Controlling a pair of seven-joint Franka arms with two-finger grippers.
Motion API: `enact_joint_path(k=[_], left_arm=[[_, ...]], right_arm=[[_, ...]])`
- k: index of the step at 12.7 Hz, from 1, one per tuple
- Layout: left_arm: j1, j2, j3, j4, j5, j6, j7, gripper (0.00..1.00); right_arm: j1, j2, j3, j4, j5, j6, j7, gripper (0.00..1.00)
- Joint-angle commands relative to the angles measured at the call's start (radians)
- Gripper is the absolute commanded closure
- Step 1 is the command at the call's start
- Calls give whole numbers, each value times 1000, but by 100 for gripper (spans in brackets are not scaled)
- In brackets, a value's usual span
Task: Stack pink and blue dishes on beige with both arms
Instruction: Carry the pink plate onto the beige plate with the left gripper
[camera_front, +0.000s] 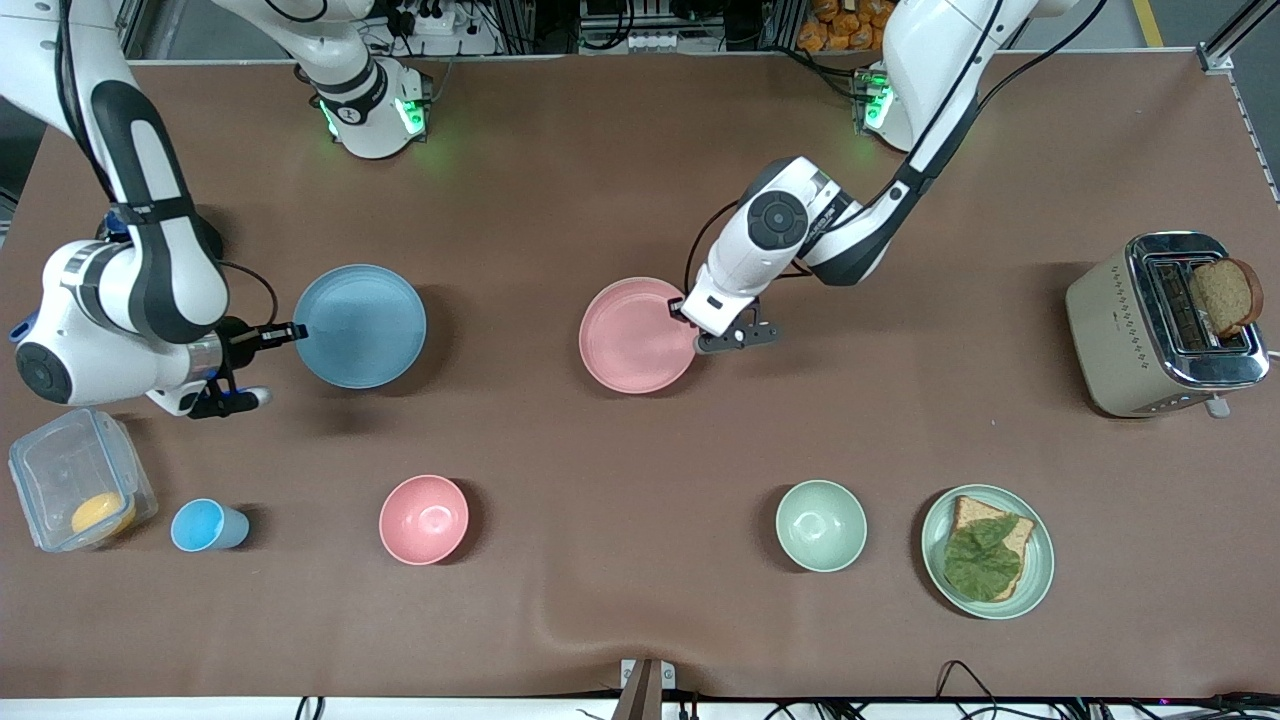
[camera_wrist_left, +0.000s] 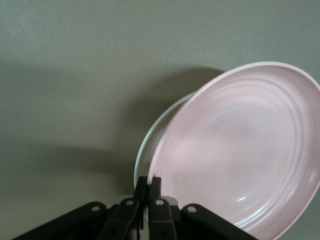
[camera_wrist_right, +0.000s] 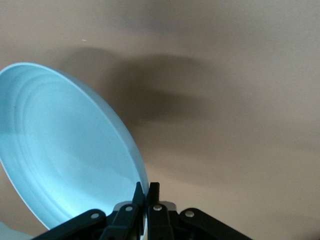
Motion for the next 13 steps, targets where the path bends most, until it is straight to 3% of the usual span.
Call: enact_joint_path(k=[1,13], left_arm=[[13,-78,-16,-91,10,15,-15,100],[11,-17,-16,-103,-1,124,-14,100]], right_arm=[[18,3,-5,35,15,-46,26,100],[84,9,-5,105,37,-114,131,100]])
